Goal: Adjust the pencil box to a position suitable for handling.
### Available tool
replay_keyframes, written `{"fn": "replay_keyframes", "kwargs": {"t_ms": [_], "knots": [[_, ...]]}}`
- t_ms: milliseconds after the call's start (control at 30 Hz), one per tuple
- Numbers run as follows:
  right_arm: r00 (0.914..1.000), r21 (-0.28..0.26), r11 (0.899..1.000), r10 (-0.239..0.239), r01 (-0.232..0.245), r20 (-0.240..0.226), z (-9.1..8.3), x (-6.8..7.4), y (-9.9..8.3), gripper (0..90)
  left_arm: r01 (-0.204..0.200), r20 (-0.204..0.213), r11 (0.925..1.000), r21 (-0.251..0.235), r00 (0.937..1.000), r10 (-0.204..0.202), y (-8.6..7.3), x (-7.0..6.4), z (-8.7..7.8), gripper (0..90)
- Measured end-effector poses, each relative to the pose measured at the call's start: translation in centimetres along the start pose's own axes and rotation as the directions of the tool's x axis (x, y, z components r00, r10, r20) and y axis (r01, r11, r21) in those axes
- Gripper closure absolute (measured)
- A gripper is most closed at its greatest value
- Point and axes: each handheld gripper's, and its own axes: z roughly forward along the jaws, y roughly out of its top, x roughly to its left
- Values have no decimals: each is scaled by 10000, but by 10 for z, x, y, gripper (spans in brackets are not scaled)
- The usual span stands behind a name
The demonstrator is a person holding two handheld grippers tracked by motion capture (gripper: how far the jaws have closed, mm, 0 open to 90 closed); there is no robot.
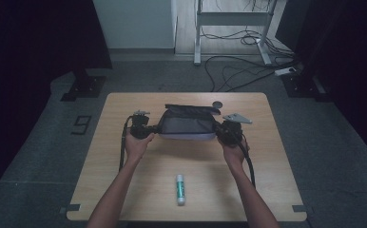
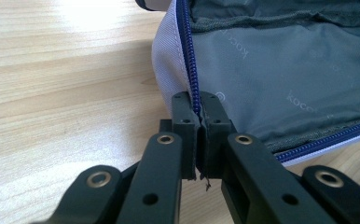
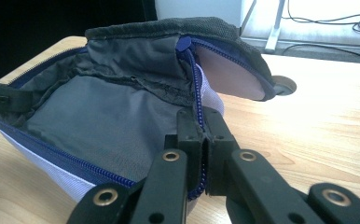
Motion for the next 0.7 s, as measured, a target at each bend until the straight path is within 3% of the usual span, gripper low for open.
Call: {"fn": "replay_keyframes", "kwargs": {"t_ms": [700], "knots": [[9988, -320, 9995, -77, 62, -475, -18, 14, -13, 865, -125, 334, 9999, -57, 9994, 127, -23, -1, -17, 867]]}}
